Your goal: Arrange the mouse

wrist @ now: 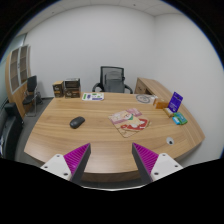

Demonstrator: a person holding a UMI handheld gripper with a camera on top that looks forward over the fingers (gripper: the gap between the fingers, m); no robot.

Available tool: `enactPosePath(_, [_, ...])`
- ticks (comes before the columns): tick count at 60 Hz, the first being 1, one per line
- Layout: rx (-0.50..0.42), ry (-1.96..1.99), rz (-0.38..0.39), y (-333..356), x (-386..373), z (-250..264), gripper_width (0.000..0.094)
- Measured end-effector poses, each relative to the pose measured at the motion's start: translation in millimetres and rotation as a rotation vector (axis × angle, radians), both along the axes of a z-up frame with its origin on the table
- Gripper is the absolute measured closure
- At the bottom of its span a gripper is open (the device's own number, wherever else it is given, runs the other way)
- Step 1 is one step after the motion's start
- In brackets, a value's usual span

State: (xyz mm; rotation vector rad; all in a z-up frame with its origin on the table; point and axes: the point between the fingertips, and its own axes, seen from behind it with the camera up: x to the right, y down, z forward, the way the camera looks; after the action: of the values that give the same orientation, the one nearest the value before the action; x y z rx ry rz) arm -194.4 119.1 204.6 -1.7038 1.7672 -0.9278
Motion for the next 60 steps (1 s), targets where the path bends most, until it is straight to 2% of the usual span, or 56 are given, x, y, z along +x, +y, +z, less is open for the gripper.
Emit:
enactPosePath(29, [0.024, -0.042, 0.088, 153, 86, -68, 0.007])
enactPosePath(60, [0.018, -0.019, 0.115, 210, 182, -162, 0.0068])
